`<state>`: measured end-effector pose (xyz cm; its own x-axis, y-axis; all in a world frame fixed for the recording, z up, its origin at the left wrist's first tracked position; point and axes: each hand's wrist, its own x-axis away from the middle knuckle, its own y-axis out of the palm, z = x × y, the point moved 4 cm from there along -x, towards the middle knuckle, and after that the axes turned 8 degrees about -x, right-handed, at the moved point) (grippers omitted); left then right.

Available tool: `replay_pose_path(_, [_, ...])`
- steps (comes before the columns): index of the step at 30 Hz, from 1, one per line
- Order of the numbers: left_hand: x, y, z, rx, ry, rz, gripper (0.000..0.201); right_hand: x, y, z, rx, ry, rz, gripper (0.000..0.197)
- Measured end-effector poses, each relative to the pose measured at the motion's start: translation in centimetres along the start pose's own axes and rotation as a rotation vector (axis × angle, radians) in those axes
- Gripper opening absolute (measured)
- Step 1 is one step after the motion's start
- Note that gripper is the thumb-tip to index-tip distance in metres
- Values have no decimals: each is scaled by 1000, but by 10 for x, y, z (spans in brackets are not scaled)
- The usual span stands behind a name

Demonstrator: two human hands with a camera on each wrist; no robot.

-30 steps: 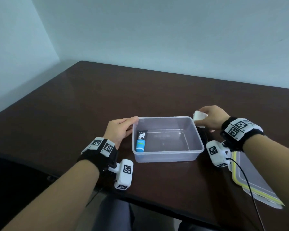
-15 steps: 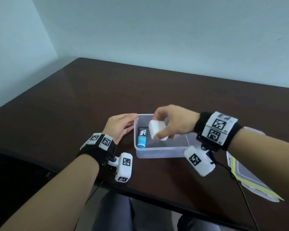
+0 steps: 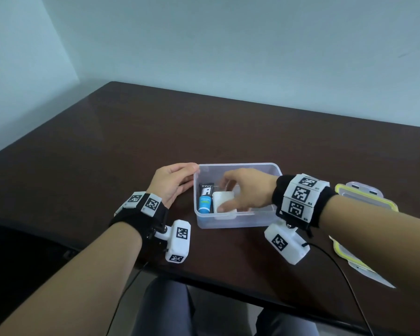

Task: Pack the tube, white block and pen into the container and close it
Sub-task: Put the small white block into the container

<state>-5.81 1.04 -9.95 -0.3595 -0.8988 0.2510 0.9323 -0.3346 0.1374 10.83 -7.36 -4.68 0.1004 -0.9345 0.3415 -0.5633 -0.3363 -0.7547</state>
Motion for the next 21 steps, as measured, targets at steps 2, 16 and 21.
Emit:
replay_pose_path(2, [0, 0, 0, -8, -1, -5, 29, 10, -21, 2, -107, -1, 94, 46])
replay_pose_path(16, [7, 4, 6, -83, 18, 61, 26, 68, -72, 115, -120, 423, 382, 21])
replay_pose_path(21, [8, 4, 9, -67, 30, 70, 29, 62, -46, 120, -109, 469, 287, 30])
